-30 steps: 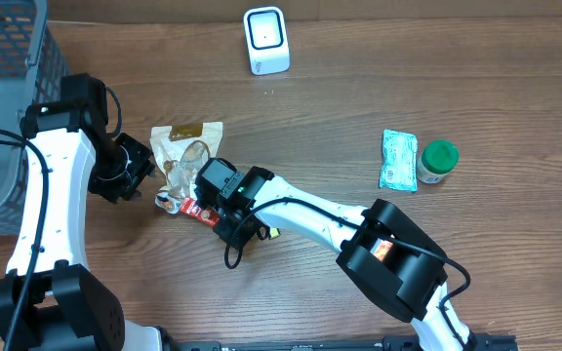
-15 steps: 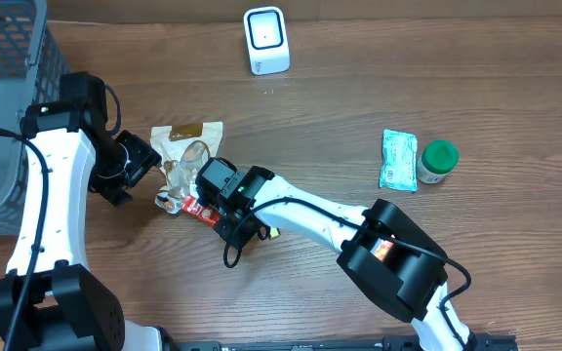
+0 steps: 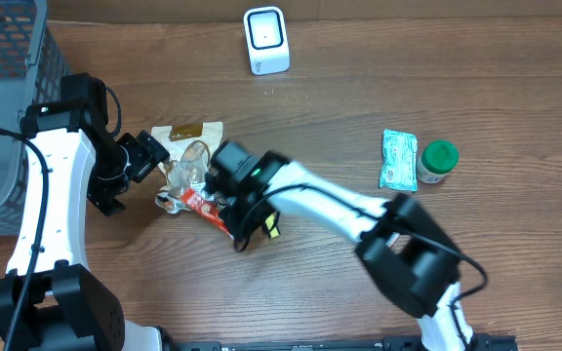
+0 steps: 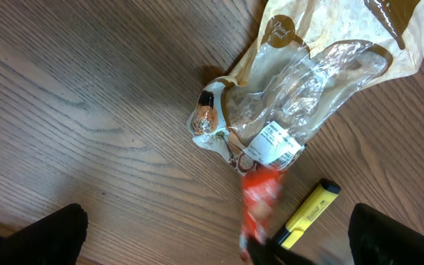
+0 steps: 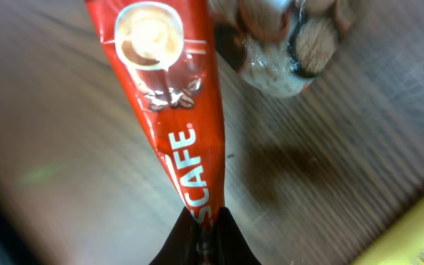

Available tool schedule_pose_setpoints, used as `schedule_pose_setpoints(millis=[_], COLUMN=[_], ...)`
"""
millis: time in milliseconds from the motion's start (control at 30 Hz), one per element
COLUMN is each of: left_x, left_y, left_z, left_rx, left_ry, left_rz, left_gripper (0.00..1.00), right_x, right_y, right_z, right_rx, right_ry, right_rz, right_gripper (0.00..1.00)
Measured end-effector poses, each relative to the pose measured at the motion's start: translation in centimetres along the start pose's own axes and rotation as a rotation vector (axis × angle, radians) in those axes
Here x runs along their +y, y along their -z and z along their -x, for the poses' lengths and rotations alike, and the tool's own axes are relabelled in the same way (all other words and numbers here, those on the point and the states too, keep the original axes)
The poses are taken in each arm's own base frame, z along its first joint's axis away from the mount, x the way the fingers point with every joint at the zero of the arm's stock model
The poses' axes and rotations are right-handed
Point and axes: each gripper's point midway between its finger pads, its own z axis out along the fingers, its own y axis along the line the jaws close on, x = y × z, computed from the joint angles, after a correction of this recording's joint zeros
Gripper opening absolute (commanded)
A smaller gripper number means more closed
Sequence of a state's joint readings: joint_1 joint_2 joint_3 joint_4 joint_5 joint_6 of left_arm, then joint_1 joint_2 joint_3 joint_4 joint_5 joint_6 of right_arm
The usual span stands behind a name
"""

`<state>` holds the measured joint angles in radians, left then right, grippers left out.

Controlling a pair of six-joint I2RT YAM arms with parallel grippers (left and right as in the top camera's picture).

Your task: Scan the item barcode

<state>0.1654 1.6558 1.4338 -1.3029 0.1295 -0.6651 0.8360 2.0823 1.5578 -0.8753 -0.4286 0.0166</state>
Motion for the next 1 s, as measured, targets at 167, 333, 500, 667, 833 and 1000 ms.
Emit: schedule_pose_setpoints(millis=[167,333,500,667,833,1000], left_x=[0.1,0.1,0.1,0.2,0.0,0.0], left_y=[0.0,0.0,0.0,0.0,0.0,0.0], left_z=[-0.1,-0.2,-0.2,-0.2,0.0,0.1], left_rx=[0.005,0.007,0.007,0.007,0.001,-0.002], left_ry=[0.001,0.002,0.001,0.001,0.0,0.0], left_rz=[0.004,0.006,0.006,0.006,0.001,-0.001], left_gripper=[1.0,1.0,1.0,1.0,1.0,1.0], right_x=[2.1,2.1,-1.6,-4.6,-6.0,-5.1], right_y=[7.6,15.8,21.1,23.7,24.8,26.7], right_z=[1.6,2.4,2.8,2.6,2.0,1.3], right_rx=[-0.135,-0.318,-0.489,-0.564,-0.565,-0.571], right_ry=[0.022,0.064,0.05,-0.022,-0.124,-0.147], right_rz=[0.35,0.731,0.849,0.873,0.896,0.9], right_gripper=[0.04,0.04,0.04,0.04,0.04,0.04])
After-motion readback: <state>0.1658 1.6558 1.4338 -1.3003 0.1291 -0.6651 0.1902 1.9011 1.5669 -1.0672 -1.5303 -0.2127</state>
